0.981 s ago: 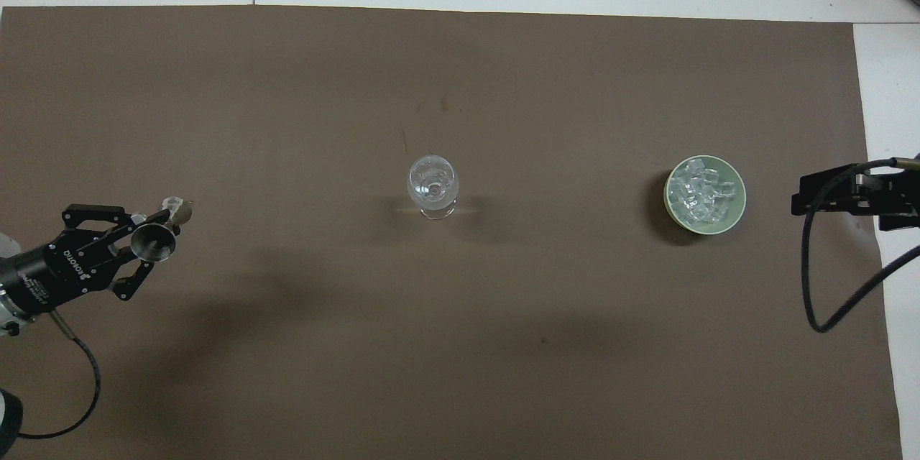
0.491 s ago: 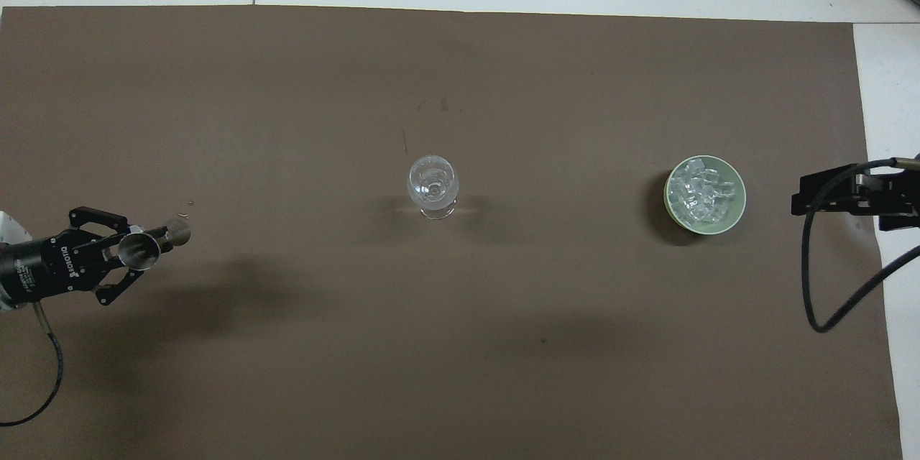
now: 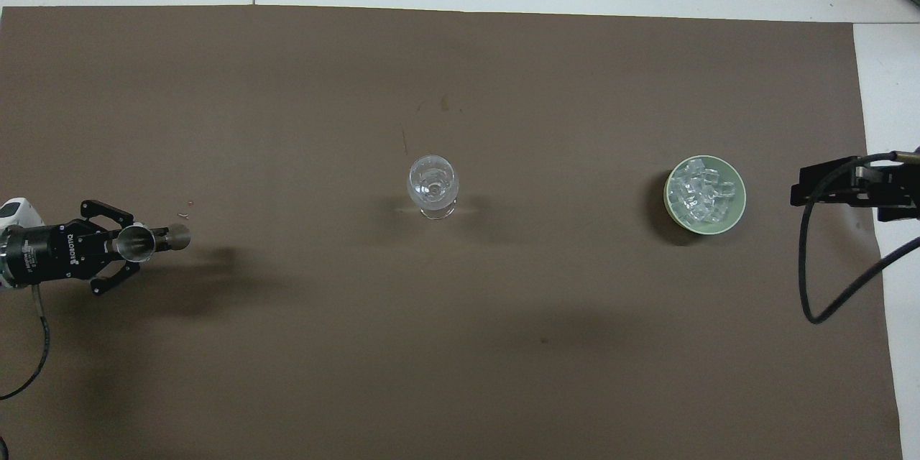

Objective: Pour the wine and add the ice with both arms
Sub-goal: 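Move the right gripper to the rim of the green ice bowl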

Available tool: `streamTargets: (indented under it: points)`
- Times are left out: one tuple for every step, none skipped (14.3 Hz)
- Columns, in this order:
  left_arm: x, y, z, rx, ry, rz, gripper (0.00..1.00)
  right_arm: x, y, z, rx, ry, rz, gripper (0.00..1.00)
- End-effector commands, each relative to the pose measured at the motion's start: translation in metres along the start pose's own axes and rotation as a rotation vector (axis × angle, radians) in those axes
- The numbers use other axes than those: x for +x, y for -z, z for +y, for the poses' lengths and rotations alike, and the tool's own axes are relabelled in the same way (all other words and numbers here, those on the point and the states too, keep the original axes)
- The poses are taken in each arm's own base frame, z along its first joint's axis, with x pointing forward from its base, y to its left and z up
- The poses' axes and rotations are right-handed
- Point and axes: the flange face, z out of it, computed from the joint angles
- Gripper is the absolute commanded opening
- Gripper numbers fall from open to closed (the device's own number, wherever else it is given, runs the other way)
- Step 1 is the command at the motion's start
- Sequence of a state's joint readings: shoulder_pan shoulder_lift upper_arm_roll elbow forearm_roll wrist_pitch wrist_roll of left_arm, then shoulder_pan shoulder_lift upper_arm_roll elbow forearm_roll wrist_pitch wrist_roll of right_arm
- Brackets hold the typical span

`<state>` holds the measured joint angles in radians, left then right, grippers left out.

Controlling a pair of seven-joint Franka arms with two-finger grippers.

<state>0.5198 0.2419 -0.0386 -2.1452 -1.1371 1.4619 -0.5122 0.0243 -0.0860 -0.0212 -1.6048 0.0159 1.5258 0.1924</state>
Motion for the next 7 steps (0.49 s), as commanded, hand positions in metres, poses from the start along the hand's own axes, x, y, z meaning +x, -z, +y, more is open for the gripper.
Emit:
streamTargets:
  points:
    - [0.015, 0.009, 0.015, 0.042, 0.065, -0.022, 0.00, -0.002, -0.010, -0.001, 0.015, -0.011, 0.029, 1.00]
    - [0.020, 0.010, 0.017, 0.053, 0.084, -0.025, 0.00, 0.000, -0.016, -0.002, 0.017, -0.014, 0.036, 1.00]
    - [0.026, 0.010, 0.018, 0.058, 0.091, -0.030, 0.00, 0.002, -0.021, -0.004, 0.019, -0.015, 0.045, 1.00]
    - [0.031, 0.009, 0.020, 0.060, 0.103, -0.032, 0.00, 0.003, -0.027, -0.004, 0.020, -0.015, 0.050, 1.00]
    - [0.034, 0.009, 0.024, 0.064, 0.122, -0.030, 0.00, 0.006, -0.034, -0.004, 0.022, -0.016, 0.062, 1.00]
    - [0.036, 0.009, 0.030, 0.068, 0.145, -0.026, 0.00, 0.008, -0.041, -0.004, 0.023, -0.016, 0.075, 1.00]
    - [0.040, 0.009, 0.030, 0.076, 0.155, -0.023, 0.00, 0.011, -0.053, -0.005, 0.027, -0.016, 0.087, 1.00]
